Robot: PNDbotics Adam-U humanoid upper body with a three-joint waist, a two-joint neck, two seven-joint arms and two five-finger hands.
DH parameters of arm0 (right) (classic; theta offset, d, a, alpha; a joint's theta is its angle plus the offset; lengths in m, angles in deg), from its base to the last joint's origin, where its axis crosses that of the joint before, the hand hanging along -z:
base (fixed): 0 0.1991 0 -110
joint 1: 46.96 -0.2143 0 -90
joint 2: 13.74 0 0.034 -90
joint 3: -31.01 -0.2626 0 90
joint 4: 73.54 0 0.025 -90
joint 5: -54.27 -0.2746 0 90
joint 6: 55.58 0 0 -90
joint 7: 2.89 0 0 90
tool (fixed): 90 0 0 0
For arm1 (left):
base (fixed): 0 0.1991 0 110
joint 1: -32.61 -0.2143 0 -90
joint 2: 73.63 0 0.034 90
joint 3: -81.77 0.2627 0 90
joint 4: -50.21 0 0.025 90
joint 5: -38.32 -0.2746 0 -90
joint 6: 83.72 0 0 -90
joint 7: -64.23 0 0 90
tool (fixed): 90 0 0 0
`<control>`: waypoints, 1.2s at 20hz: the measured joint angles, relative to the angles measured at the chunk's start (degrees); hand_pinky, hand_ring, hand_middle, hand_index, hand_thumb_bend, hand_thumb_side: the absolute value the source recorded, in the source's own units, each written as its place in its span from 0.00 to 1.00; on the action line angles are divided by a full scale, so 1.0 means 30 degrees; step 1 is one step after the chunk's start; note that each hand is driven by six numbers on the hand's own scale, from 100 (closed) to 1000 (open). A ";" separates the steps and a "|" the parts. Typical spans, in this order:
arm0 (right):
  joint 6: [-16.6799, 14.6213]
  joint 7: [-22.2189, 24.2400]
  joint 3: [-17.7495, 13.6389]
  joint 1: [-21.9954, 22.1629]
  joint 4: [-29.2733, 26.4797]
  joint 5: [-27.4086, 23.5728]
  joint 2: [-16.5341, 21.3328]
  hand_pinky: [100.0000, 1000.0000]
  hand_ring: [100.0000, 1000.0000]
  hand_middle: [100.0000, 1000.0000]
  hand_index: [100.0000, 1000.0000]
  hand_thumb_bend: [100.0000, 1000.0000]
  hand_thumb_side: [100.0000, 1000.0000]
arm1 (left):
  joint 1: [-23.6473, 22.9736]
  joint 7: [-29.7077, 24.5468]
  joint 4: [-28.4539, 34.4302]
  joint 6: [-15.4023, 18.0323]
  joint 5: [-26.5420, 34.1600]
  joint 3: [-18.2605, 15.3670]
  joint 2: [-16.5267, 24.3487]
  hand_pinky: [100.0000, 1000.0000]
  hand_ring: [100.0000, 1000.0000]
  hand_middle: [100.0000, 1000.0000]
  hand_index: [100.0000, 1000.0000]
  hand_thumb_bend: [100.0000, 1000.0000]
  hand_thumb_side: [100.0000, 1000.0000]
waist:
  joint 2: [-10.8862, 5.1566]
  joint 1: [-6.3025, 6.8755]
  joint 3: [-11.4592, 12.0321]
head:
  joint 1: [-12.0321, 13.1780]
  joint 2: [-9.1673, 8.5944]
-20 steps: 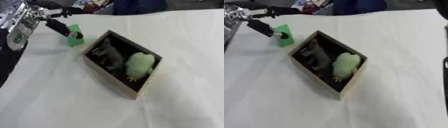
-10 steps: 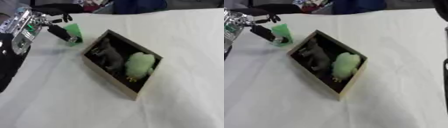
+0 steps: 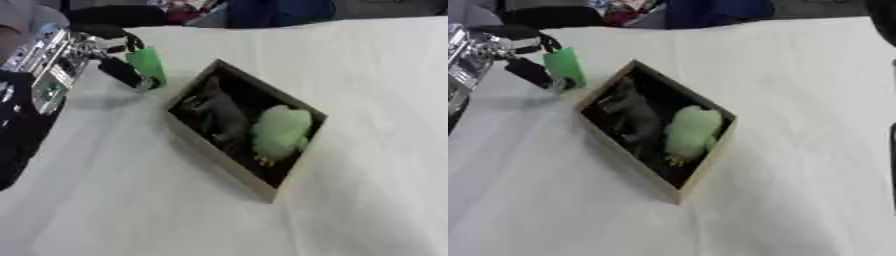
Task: Pick up objects on the table and place them in the box.
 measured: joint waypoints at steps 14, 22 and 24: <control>0.0000 0.0146 -0.0008 -0.0010 0.0121 -0.0062 0.0000 1.00 0.94 0.82 0.84 0.00 0.88 | 0.0212 0.0877 -0.0123 -0.0279 0.0984 -0.0180 -0.0131 0.78 0.79 0.56 0.73 0.22 0.50 | 0.0089 -0.0035 -0.0006 | 0.0102 -0.0102; 0.0037 0.0197 -0.0014 -0.0010 0.0124 -0.0062 -0.0004 1.00 0.94 0.82 0.84 0.00 0.89 | 0.0211 0.0527 -0.0354 0.0303 0.0656 -0.0107 -0.0215 0.84 0.91 0.86 0.98 0.36 0.57 | 0.0141 -0.0053 -0.0016 | 0.0100 -0.0114; 0.0038 0.0211 -0.0014 -0.0009 0.0128 -0.0062 -0.0006 1.00 0.94 0.81 0.84 0.00 0.89 | 0.0215 0.0298 -0.0351 0.0357 0.0601 -0.0111 -0.0231 0.85 0.93 0.88 1.00 0.37 0.62 | 0.0141 -0.0055 -0.0001 | 0.0100 -0.0114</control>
